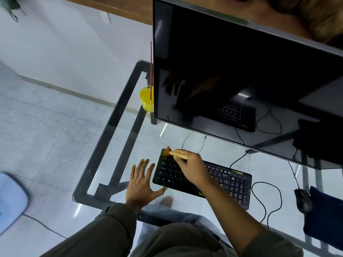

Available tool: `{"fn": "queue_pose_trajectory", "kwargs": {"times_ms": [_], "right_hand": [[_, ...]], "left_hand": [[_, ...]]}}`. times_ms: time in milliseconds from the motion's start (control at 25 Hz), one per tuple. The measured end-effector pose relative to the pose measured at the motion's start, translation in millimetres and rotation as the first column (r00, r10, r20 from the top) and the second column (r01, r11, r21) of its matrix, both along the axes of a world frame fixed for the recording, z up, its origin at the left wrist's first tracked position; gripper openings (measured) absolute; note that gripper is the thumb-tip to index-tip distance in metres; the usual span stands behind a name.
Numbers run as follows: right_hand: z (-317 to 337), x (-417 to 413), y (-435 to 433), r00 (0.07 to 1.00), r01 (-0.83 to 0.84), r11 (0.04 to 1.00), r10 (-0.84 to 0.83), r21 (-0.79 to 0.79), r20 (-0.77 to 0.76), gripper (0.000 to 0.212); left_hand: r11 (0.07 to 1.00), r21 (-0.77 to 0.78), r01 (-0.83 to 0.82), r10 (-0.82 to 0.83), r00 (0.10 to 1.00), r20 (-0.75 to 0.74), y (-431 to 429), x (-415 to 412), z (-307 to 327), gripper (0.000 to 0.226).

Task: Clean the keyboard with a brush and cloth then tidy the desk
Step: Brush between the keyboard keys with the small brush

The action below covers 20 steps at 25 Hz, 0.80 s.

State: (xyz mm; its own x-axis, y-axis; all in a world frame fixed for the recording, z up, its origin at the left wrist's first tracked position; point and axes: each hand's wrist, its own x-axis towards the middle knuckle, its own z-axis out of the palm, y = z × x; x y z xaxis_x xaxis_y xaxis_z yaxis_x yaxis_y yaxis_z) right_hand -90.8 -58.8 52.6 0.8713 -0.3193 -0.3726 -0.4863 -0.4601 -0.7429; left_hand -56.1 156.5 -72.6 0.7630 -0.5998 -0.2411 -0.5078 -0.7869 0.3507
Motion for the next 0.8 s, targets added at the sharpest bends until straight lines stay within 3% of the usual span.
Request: {"fn": "queue_pose_trajectory", "kwargs": {"times_ms": [120,240,360,480,640,720,800], "right_hand": [[3.1,1.4,0.5,0.991,-0.115,0.993,0.113,-0.025,-0.078,0.027],[0.8,2.6,-2.6,0.998,-0.035,0.993,0.028,-0.110,-0.064,0.026],[1.1,4.6,-2.0,0.975,-0.165,0.984,0.154,-0.062,-0.159,0.023],[3.7,4.4,-0.6,0.994,-0.067,0.991,0.056,-0.118,-0.091,0.020],[1.0,1.0,0.9,0.968,-0.174,0.983,0.160,-0.055,-0.191,0.021],[0.4,-0.8,0.1,0.991,-0.079,0.991,0.067,-0.105,-0.119,0.022],[2.9,-1.0,-0.3,0.987,-0.093,0.993,0.082,-0.073,-0.136,0.020]], "left_hand": [[1.000,0.003,0.002,-0.002,1.000,0.005,-0.1,-0.2,0.7,0.102],[1.000,0.010,0.000,0.000,1.000,0.000,0.4,-0.1,-1.1,0.103],[1.000,0.013,0.004,-0.004,1.000,-0.002,0.4,0.3,-0.8,0.103],[1.000,0.012,0.001,-0.001,1.000,-0.002,0.5,0.6,-1.2,0.103],[1.000,0.012,0.005,-0.005,1.000,-0.002,1.7,0.6,0.1,0.103],[1.000,0.010,0.005,-0.005,1.000,-0.005,0.9,0.1,0.5,0.103],[1.000,0.008,0.003,-0.003,1.000,-0.009,-0.4,0.0,0.8,0.104]]}}
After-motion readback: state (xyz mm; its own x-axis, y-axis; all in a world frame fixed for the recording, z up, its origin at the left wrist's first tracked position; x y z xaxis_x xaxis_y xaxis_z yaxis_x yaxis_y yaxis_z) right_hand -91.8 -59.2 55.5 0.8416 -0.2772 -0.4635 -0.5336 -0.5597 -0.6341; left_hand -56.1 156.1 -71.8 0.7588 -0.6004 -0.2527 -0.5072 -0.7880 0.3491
